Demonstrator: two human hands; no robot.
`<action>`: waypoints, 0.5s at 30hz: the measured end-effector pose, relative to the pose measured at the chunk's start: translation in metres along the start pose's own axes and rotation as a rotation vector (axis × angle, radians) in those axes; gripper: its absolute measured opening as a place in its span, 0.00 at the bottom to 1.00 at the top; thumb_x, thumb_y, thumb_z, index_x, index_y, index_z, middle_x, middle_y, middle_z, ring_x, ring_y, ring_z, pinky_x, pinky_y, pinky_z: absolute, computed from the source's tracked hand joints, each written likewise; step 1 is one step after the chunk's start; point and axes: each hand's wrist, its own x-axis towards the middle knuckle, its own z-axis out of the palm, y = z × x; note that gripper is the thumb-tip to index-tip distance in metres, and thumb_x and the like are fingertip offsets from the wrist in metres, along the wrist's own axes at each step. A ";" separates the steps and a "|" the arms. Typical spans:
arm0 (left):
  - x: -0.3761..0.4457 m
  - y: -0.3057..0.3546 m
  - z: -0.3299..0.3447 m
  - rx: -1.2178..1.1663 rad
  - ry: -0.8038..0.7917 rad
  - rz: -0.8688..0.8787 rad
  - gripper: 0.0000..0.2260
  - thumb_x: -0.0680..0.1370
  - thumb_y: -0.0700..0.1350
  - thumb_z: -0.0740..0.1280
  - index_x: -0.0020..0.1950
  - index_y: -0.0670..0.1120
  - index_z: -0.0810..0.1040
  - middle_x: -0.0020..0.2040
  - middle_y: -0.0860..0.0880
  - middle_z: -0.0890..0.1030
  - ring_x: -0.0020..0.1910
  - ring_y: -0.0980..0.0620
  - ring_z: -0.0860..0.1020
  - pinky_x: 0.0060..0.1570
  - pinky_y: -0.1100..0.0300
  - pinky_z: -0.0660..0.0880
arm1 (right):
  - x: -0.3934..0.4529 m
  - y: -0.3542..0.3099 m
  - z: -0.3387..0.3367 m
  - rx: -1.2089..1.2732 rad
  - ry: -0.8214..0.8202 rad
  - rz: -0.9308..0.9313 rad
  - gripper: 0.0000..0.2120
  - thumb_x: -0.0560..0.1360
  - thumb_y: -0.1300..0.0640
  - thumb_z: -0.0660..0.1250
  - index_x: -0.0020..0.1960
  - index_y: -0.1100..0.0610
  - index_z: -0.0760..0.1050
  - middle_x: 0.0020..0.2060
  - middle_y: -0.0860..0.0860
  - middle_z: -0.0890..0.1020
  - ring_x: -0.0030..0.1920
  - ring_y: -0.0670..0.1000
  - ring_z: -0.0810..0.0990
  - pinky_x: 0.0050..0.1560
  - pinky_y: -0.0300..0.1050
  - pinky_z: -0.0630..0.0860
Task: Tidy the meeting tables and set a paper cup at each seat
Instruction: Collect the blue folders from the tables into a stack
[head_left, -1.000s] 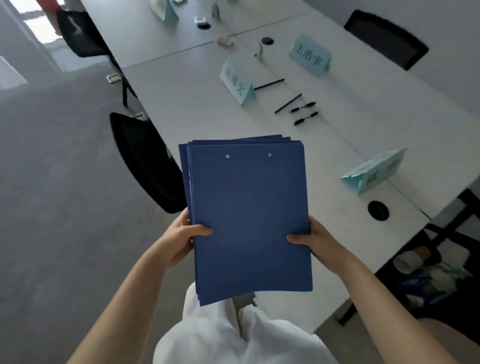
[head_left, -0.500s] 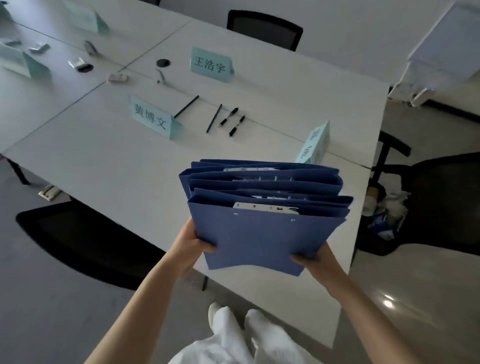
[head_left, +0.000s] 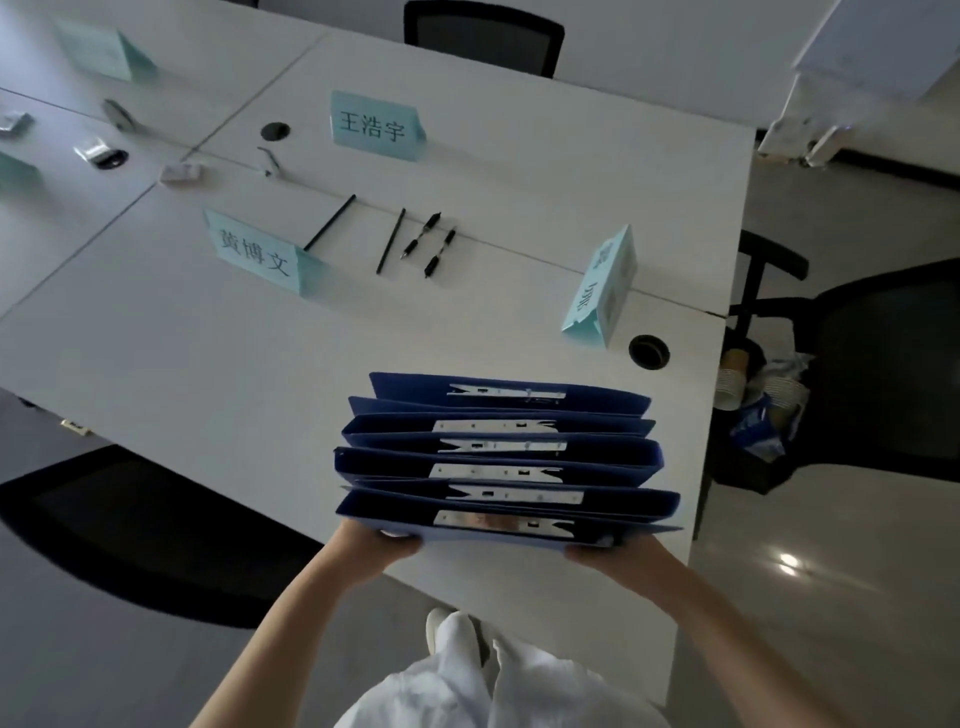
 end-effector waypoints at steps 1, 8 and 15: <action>0.002 -0.002 0.000 0.010 -0.006 -0.002 0.17 0.67 0.33 0.77 0.47 0.50 0.77 0.45 0.53 0.80 0.47 0.54 0.78 0.48 0.64 0.71 | 0.003 0.003 0.000 0.002 -0.008 -0.003 0.13 0.71 0.69 0.71 0.48 0.53 0.75 0.41 0.48 0.78 0.40 0.37 0.77 0.38 0.22 0.71; 0.009 -0.003 0.005 0.098 -0.006 0.061 0.25 0.70 0.33 0.76 0.65 0.41 0.75 0.57 0.47 0.78 0.57 0.51 0.75 0.55 0.62 0.69 | 0.009 -0.001 0.002 -0.005 0.129 -0.118 0.21 0.68 0.70 0.74 0.51 0.51 0.71 0.42 0.38 0.75 0.40 0.28 0.76 0.38 0.18 0.68; 0.014 0.001 0.006 0.074 0.069 0.208 0.32 0.64 0.45 0.75 0.66 0.39 0.73 0.57 0.50 0.77 0.57 0.54 0.75 0.49 0.77 0.69 | 0.021 0.008 -0.003 0.064 0.053 -0.050 0.18 0.70 0.62 0.74 0.55 0.49 0.72 0.45 0.38 0.76 0.42 0.32 0.77 0.40 0.23 0.72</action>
